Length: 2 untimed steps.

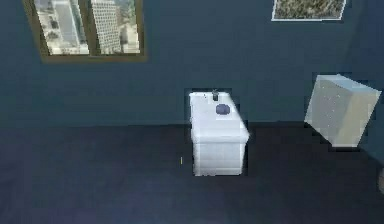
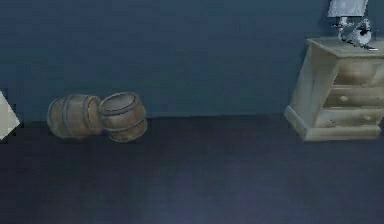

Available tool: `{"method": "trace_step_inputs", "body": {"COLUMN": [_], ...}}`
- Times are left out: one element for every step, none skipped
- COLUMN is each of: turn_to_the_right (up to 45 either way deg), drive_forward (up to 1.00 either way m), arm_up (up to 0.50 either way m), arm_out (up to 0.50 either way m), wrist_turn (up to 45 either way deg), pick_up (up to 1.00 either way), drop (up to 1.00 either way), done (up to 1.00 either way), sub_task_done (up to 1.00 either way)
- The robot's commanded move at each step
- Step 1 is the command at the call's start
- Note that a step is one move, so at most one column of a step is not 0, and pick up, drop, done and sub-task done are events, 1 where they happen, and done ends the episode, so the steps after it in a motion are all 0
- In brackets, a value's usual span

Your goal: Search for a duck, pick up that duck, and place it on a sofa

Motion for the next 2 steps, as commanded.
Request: {"method": "trace_step_inputs", "body": {"turn_to_the_right": [-33.0,0.0], "drive_forward": [0.00,0.05], "arm_up": [0.00,0.00], "arm_out": [0.00,0.00], "wrist_turn": [0.0,0.0], "pick_up": [0.00,0.00], "drop": [0.00,0.00], "done": [0.00,0.00], "sub_task_done": [0.00,0.00]}}
